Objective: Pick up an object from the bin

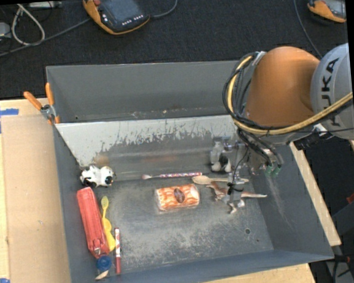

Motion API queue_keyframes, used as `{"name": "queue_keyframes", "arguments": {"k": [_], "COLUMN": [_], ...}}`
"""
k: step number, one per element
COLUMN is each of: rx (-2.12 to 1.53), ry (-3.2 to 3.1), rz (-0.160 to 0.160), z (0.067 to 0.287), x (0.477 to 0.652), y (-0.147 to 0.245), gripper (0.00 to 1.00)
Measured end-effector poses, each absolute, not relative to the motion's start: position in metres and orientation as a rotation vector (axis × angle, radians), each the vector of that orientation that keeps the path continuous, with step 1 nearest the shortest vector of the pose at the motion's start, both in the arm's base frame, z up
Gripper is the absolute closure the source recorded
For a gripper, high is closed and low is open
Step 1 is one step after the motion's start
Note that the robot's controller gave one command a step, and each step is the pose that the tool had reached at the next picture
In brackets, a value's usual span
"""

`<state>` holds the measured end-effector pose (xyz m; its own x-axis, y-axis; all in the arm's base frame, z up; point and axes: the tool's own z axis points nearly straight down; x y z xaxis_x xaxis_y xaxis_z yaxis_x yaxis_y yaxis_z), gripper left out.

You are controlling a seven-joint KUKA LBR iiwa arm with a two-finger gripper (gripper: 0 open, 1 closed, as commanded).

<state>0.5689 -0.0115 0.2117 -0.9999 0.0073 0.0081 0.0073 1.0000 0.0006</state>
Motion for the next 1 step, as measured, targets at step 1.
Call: {"name": "queue_keyframes", "arguments": {"k": [1], "rx": [-0.011], "ry": [-3.141], "rz": [-0.001], "z": [0.2156], "x": [0.5705], "y": [-0.0115], "gripper": [0.0]}}
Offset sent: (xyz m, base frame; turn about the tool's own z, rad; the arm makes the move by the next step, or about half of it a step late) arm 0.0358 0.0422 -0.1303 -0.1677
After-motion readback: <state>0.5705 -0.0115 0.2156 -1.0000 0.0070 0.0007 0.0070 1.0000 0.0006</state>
